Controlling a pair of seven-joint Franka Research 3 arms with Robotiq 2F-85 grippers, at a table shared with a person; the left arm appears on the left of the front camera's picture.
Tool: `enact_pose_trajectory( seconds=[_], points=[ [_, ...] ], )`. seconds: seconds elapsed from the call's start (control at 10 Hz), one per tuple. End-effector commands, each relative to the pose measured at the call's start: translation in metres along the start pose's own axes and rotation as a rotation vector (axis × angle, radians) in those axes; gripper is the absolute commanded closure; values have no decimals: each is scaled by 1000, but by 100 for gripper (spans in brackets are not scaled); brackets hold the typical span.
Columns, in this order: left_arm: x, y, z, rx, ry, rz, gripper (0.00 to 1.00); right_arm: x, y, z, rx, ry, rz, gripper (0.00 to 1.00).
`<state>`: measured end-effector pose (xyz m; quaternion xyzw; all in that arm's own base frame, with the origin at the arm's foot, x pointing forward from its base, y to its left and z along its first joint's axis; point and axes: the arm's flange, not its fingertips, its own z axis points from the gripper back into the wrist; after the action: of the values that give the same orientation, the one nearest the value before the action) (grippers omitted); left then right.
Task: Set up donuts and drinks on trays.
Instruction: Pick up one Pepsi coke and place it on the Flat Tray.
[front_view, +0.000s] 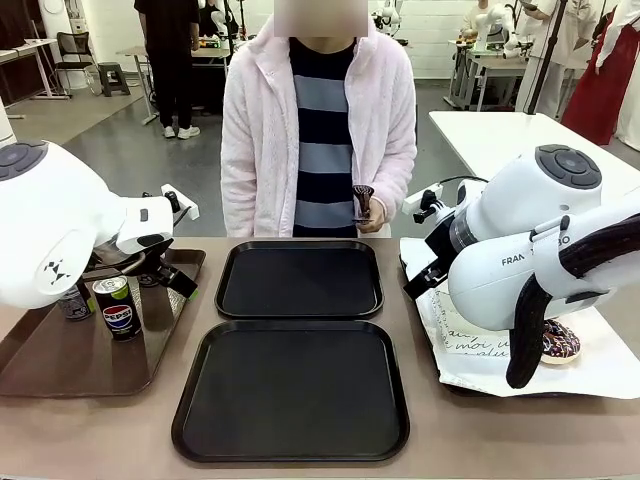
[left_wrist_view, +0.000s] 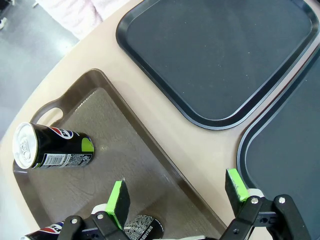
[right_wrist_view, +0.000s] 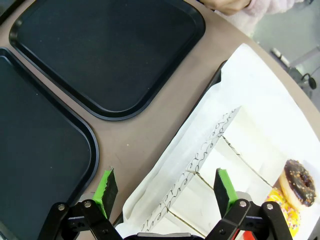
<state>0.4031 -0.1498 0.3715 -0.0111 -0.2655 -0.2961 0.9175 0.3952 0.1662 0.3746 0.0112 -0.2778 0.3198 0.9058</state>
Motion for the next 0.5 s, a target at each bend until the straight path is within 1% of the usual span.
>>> enact_pose_trajectory(
  seconds=[0.0,0.1,0.2,0.3,0.4],
  points=[
    [0,0,0,0,0,0,0,0,0,0,0,0,0,0],
    [1,-6,23,10,9,-40,0,0,5,27,-16,-17,-1,0],
    [0,-13,51,7,14,-56,0,-1,11,56,-7,-5,-6,0],
    [-3,-19,79,-43,59,-69,0,-7,17,85,-16,44,-15,0],
    [-18,-29,99,-85,143,-95,0,-22,26,106,-25,129,-21,0]
  ],
)
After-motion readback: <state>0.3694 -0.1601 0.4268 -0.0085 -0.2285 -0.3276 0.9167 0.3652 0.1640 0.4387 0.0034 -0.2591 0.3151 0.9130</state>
